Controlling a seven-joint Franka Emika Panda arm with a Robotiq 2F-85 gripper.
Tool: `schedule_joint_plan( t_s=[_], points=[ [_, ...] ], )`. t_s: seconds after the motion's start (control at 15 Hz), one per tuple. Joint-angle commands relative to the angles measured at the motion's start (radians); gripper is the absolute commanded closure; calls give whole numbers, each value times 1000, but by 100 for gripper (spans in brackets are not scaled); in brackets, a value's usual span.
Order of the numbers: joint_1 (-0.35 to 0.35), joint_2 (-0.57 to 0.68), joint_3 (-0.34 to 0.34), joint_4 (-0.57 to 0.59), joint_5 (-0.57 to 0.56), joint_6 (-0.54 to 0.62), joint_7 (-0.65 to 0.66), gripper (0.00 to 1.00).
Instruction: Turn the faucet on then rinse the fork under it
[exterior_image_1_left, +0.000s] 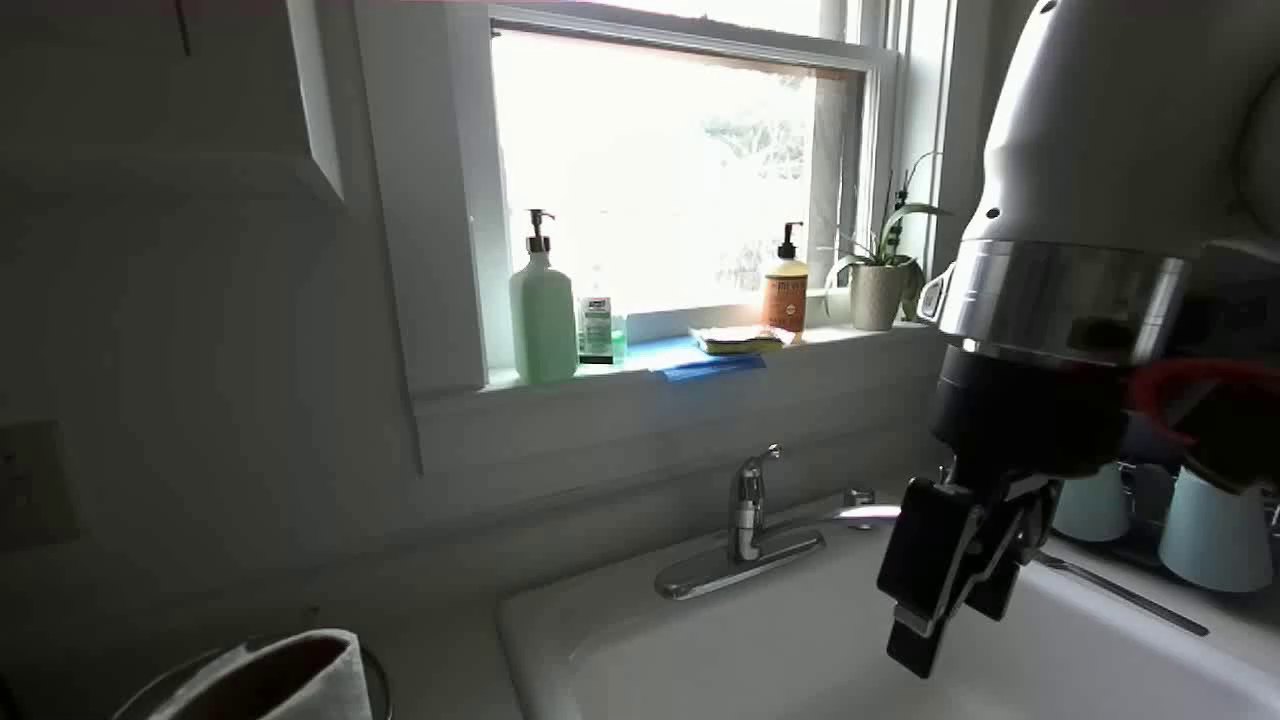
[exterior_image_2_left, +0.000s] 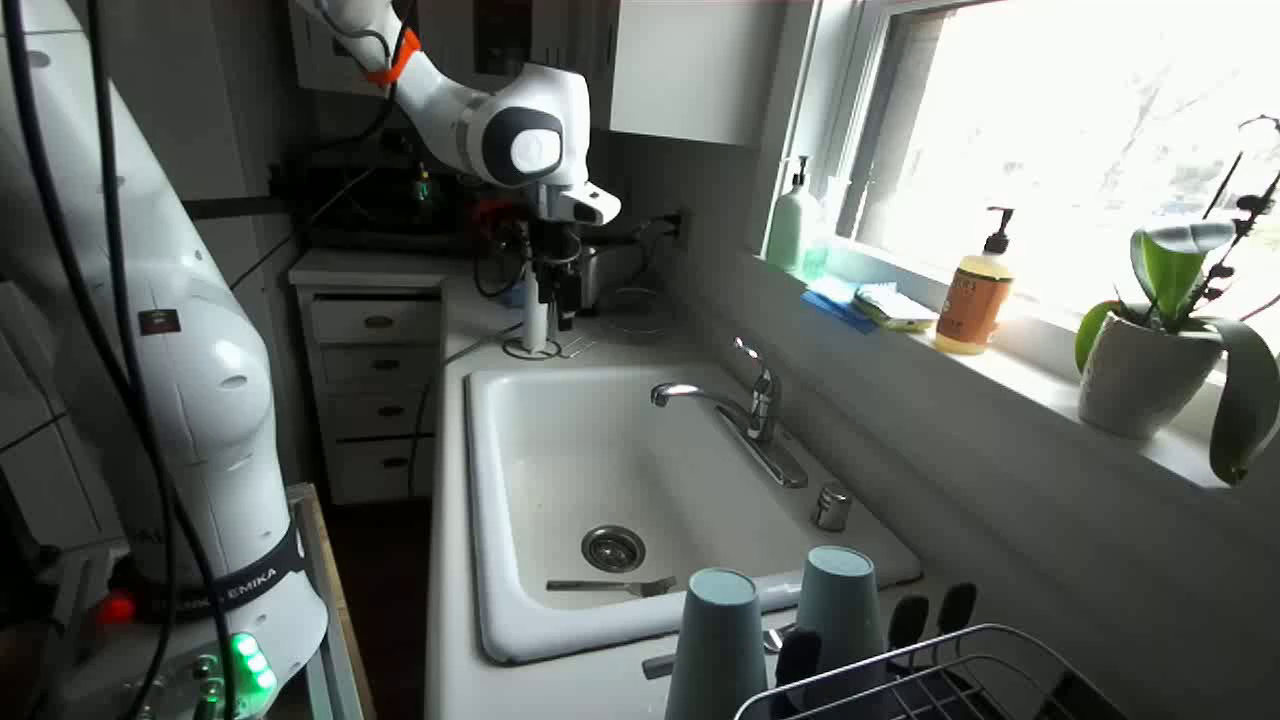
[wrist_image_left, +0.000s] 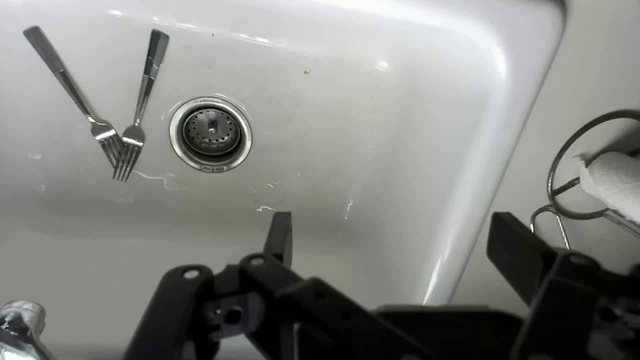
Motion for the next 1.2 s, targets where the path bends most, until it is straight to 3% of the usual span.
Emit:
schedule_joint_plan(
  t_s=[0.0,0.4,0.73,1.13],
  points=[
    [13,0,-13,1,-5,-2,3,0],
    [7,3,-30,13,5,-24,-12,0],
    [-102,-2,-105,61,-39,5,103,0],
    [-173,129,-168,240,-55,8,137,0]
  ],
)
